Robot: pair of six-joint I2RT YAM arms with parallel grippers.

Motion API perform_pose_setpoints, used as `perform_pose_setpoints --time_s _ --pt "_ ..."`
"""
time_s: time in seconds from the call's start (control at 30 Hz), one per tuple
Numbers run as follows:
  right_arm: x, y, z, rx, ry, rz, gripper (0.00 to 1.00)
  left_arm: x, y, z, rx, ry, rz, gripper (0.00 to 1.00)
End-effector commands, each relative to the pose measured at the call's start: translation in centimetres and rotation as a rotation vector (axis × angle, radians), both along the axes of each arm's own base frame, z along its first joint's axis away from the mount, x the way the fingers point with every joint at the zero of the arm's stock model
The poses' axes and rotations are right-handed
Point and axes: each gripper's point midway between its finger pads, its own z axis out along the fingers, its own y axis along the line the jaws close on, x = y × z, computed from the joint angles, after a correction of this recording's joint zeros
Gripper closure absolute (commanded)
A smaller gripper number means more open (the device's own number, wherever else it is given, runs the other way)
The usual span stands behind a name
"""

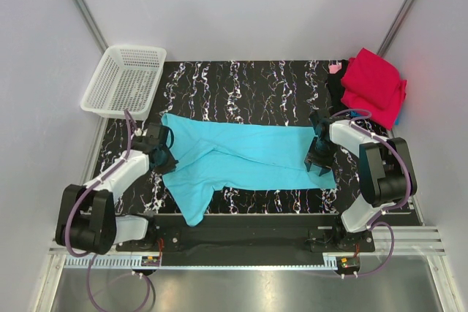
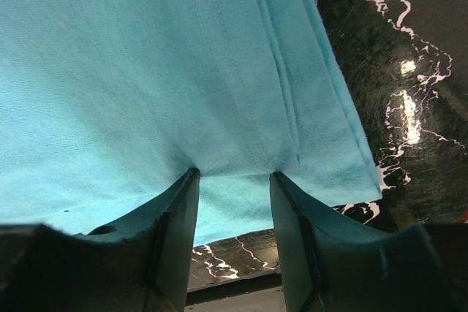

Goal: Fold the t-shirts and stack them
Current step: Fold the tshirt

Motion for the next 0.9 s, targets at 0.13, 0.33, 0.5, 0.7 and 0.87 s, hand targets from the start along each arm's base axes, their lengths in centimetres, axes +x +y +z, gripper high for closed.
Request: perform_pose_setpoints --time_s 0.13,0.33,0.5,0.7,0.87 --pt "0.8 -0.2 0.9 -0.030 -0.049 -0.012 0.50 1.5 -0.6 3.9 -0.027 -0.101 -0.017 1.00" --pt "0.9 -0.3 1.3 -0.033 -0.060 -0.008 0.49 2.0 -0.9 5.0 -0.038 -0.131 -0.043 1.00" --pt "0.9 -0.6 1.4 -0.052 -0.065 -0.027 0.49 2.4 -0.8 5.7 -0.029 -0.164 -0.037 1.00" --pt "2.0 -2.6 3.2 -0.162 -0.131 -0.109 0.44 3.3 -1.1 7.4 -0.047 -0.221 -0.032 1.00" --pt "2.7 -3.2 3.8 -0.208 -0.138 -0.134 0.44 3.5 -1.3 7.8 -0.055 -0.225 -0.043 1.00"
